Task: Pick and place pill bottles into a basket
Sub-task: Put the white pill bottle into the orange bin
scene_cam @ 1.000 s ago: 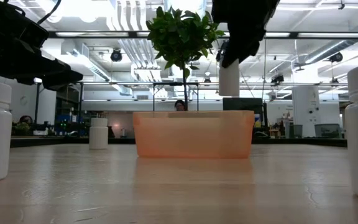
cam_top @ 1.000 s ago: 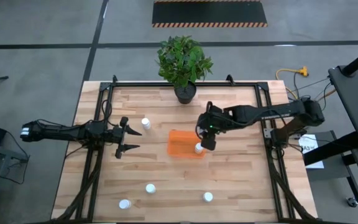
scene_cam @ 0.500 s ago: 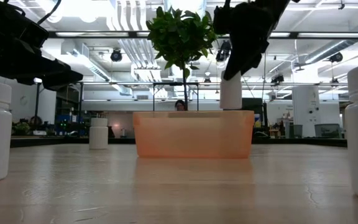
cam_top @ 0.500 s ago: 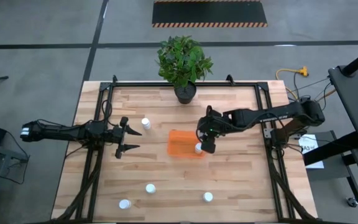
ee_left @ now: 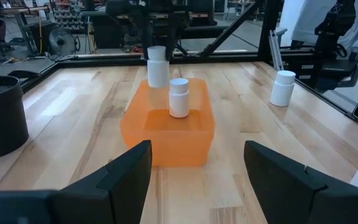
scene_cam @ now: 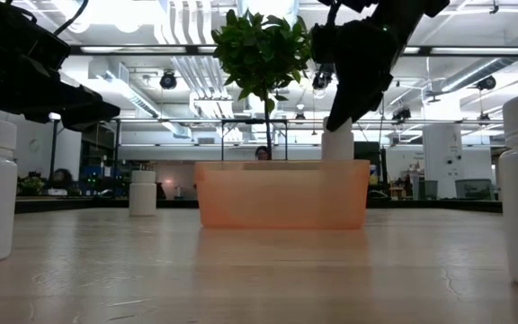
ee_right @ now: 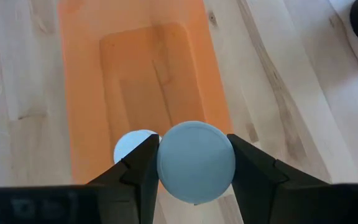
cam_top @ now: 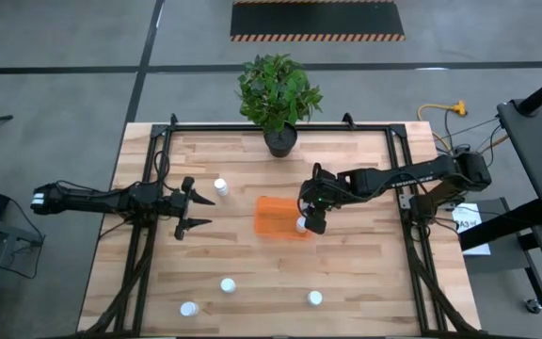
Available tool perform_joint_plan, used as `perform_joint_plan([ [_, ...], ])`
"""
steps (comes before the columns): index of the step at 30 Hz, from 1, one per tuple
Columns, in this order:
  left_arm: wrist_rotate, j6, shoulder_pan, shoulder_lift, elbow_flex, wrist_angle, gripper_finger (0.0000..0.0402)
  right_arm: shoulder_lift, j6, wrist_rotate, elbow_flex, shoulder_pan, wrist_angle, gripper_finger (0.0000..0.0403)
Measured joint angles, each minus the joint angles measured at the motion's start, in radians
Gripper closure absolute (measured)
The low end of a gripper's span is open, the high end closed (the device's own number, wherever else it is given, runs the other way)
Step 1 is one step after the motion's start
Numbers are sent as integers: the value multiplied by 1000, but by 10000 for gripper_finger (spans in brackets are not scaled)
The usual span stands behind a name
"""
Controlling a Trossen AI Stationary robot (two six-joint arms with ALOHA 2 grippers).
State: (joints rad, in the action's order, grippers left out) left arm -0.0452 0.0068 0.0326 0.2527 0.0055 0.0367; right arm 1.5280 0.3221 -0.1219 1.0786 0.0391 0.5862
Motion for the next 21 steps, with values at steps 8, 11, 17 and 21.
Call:
perform_joint_plan([
  [8,0,0,0,0,0,0,163,37,-24,0,7,-1,-23,257],
  [11,0,0,0,1,0,0,163,68,-35,12,15,-1,-27,257],
  [17,0,0,0,1,0,7,163,97,-29,15,21,0,-27,257],
  [21,0,0,1,1,0,7,163,97,-31,15,19,0,-30,257],
])
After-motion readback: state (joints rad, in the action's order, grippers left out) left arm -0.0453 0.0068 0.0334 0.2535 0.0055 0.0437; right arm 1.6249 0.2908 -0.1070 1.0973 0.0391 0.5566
